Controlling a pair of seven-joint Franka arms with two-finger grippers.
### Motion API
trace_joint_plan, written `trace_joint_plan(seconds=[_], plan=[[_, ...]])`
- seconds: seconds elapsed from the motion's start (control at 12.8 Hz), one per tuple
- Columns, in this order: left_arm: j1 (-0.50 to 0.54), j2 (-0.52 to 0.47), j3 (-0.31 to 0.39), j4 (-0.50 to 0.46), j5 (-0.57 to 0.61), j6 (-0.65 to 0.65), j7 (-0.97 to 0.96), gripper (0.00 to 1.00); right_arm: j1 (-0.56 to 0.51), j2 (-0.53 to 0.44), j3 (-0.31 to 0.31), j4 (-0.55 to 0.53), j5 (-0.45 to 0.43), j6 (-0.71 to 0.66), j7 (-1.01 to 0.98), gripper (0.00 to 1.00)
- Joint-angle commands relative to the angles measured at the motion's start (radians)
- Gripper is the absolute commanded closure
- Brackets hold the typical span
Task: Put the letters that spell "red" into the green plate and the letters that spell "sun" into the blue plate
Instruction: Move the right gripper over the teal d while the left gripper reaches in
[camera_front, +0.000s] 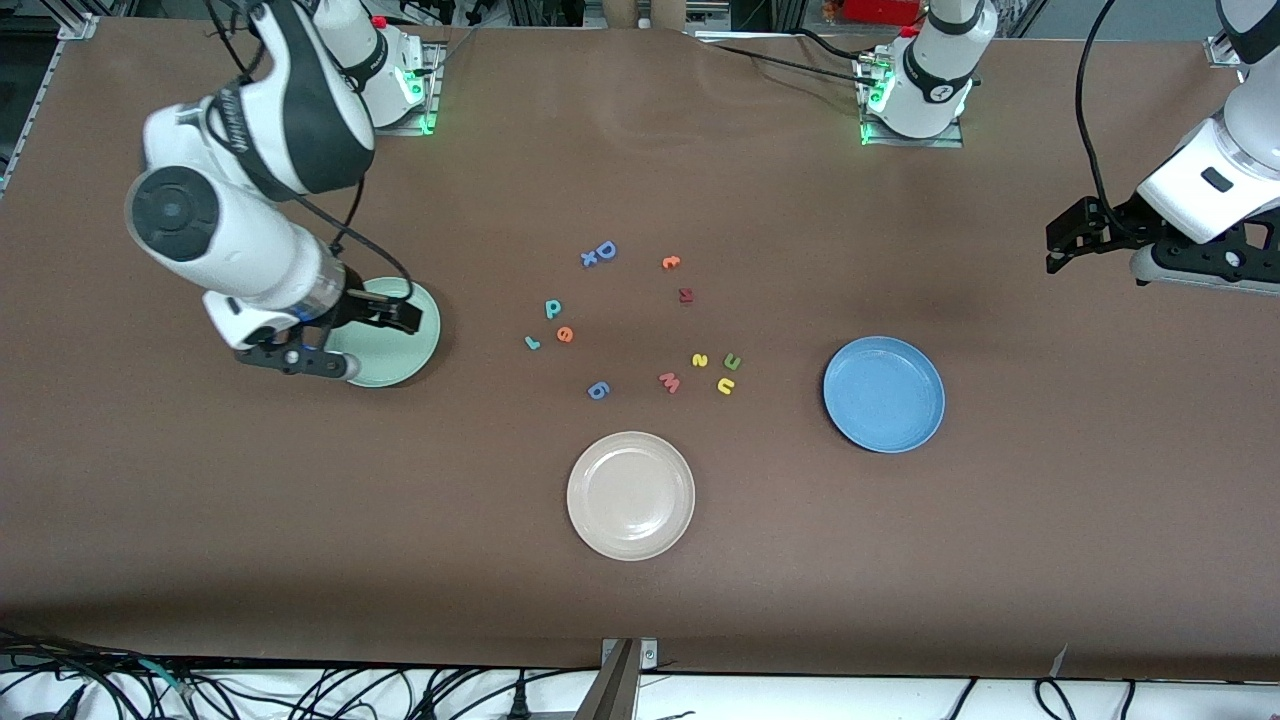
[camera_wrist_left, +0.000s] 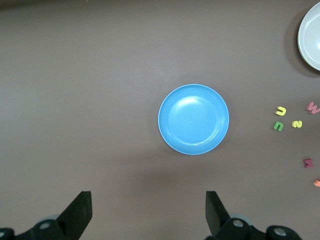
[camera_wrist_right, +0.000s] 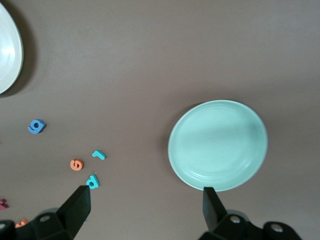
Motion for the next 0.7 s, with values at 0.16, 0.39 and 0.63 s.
trace_joint_plan(seconds=[0.16, 0.39, 0.63], plan=[[0.001, -0.017, -0.001, -0.017, -0.006, 0.012, 0.004, 0.0, 0.062, -0.012, 0.002, -0.121, 0.019, 0.119, 0.075, 0.01], [0.001, -0.011, -0.001, -0.017, -0.006, 0.012, 0.004, 0.0, 0.067, -0.007, 0.076, -0.232, 0.02, 0.271, 0.185, 0.01], [0.001, 0.021, -0.001, -0.008, -0.018, 0.014, 0.001, 0.0, 0.067, 0.046, 0.14, -0.251, 0.018, 0.325, 0.272, 0.01]])
